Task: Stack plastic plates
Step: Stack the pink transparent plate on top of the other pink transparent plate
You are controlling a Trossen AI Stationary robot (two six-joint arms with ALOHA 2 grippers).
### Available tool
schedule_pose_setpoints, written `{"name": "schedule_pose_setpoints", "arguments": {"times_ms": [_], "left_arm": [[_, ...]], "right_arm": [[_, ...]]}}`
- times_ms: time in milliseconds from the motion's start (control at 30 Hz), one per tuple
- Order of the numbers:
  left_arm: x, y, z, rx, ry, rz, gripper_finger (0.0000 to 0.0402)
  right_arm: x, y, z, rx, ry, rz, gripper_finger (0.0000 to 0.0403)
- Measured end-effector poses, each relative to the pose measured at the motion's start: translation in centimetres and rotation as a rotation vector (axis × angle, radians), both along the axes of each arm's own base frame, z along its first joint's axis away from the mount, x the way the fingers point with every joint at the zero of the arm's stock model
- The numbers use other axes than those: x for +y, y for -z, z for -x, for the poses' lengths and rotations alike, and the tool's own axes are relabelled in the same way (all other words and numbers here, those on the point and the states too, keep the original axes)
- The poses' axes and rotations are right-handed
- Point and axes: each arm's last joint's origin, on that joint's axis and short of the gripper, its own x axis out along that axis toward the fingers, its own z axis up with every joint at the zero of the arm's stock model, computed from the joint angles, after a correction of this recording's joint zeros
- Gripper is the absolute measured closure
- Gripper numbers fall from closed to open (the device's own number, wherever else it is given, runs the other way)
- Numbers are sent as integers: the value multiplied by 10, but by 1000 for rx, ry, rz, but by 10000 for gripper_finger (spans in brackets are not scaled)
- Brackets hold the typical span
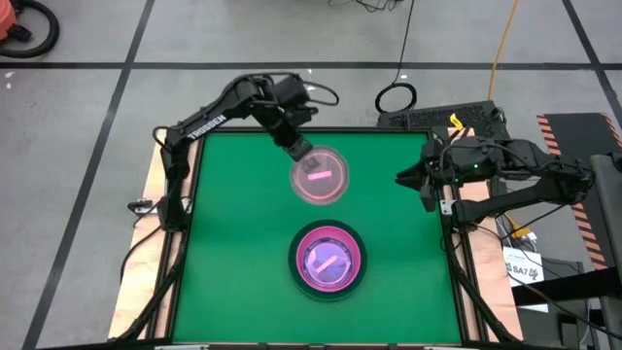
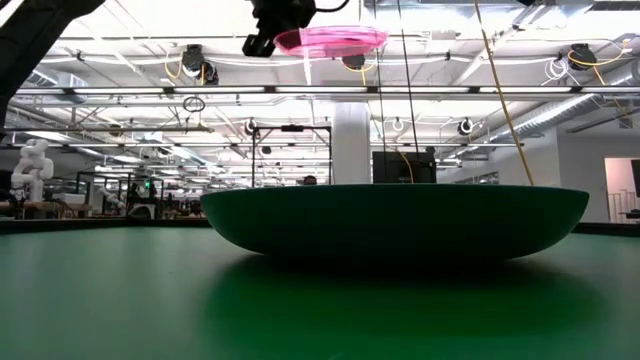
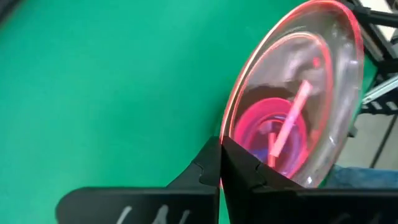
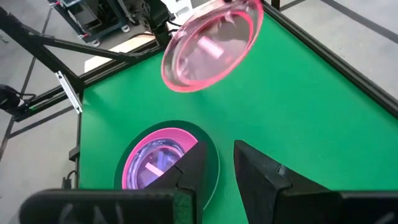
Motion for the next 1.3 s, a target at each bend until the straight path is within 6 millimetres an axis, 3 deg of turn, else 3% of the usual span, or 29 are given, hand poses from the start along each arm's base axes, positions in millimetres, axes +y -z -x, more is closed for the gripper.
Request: {"name": "schedule_pose_setpoints", "arguments": {"times_ms": [333, 667, 1000, 1300], "left_arm": [[-44, 0, -16, 51, -158, 50, 397], [-83, -2, -31, 11, -284, -95, 397], [-114, -1, -31, 27, -336, -232, 397], [-140, 22, -45, 119, -319, -271, 397]], "right_arm": [[0, -1, 2, -1, -13, 20, 330], [4, 0, 2, -8, 2, -49, 330], [5, 0, 2, -13, 30, -91, 330], [5, 0, 2, -13, 31, -90, 330]]}}
